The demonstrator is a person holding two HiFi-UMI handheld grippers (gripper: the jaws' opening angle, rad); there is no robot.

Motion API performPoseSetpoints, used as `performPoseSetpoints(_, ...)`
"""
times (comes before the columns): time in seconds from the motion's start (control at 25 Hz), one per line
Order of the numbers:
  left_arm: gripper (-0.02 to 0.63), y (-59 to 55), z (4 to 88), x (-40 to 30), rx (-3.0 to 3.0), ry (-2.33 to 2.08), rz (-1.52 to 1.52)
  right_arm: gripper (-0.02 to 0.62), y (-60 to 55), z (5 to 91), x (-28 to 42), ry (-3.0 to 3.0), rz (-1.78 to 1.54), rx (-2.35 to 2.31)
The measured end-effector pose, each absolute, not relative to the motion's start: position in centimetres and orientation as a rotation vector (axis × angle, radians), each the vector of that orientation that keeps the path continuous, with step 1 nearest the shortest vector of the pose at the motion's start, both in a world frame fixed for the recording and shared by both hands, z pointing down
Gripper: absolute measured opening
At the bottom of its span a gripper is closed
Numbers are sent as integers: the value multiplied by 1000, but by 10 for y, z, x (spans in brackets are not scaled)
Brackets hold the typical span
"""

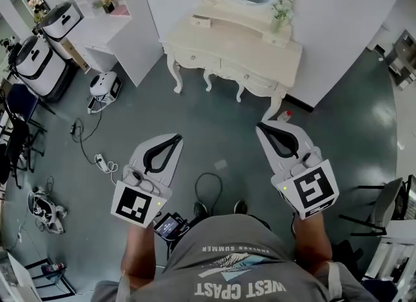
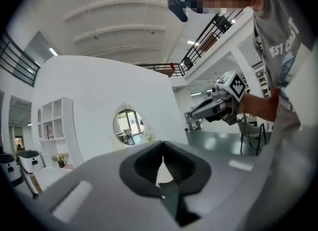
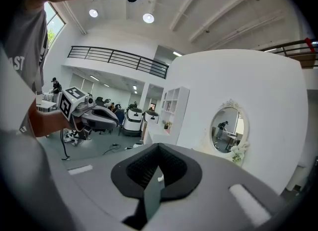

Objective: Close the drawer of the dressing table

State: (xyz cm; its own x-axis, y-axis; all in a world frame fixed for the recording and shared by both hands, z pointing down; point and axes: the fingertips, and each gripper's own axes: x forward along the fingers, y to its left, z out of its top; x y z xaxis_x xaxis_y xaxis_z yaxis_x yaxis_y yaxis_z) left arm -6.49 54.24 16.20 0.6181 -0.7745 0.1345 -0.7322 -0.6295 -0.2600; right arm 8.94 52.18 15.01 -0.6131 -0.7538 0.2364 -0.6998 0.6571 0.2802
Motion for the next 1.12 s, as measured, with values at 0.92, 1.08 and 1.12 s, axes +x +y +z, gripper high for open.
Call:
performPoseSetpoints(0.92, 3, 529, 170, -146, -2717, 1181, -265, 2, 516, 143, 11, -2535, -186, 1285)
performPoseSetpoints(1.08, 3, 524, 169, -159, -2729, 1166, -228, 2, 512, 139, -6, -2515, -204, 1283)
performPoseSetpoints(1.12, 3, 523, 169, -162, -2733, 1163, -224, 2, 511, 138, -8, -2510, -209, 1284)
